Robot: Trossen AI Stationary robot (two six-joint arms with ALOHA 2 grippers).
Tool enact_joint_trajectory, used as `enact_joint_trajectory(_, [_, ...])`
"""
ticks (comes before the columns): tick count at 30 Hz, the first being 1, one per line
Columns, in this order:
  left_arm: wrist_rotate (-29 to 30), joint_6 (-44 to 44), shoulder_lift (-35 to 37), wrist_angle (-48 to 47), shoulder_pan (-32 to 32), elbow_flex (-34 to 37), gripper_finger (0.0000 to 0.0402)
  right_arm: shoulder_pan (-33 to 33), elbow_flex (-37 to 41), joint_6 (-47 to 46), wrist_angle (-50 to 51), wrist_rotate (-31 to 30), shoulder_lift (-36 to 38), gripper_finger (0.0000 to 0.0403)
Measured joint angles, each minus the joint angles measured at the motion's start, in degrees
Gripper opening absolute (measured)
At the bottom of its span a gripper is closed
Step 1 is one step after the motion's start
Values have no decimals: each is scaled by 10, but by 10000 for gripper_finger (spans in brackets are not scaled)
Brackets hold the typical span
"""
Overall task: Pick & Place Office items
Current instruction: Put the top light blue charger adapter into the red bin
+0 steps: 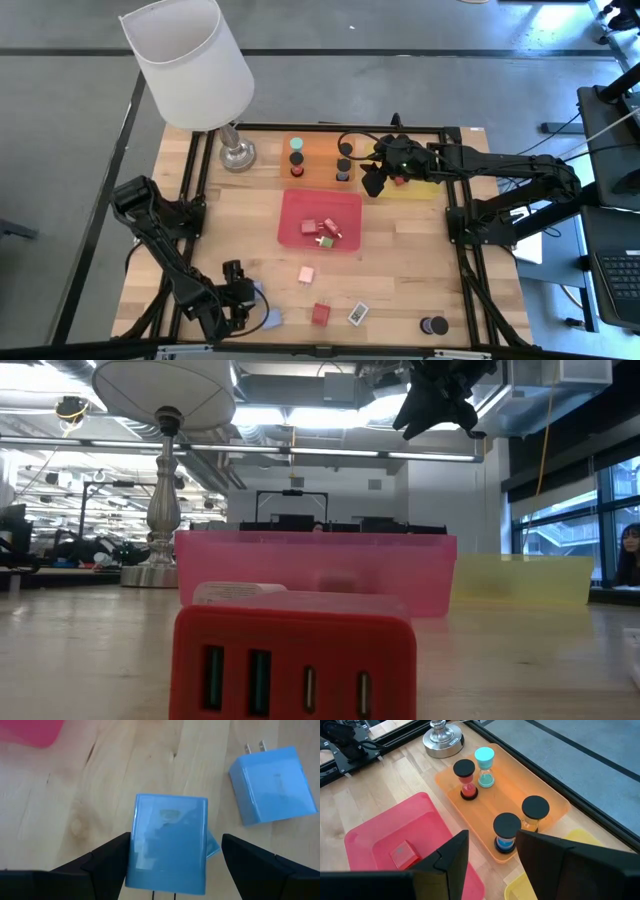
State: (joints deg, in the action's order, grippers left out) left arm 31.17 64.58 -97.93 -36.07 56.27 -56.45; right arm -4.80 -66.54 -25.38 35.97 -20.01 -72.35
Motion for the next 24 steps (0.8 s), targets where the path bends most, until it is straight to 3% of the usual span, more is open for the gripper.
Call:
enact_joint_trajectory(12, [1,9,0,-1,0,0,297,0,0,0,0,1,0,166])
enact_joint_trajectory(24, [2,26,0,-4,0,0,213,0,0,0,0,0,0,166])
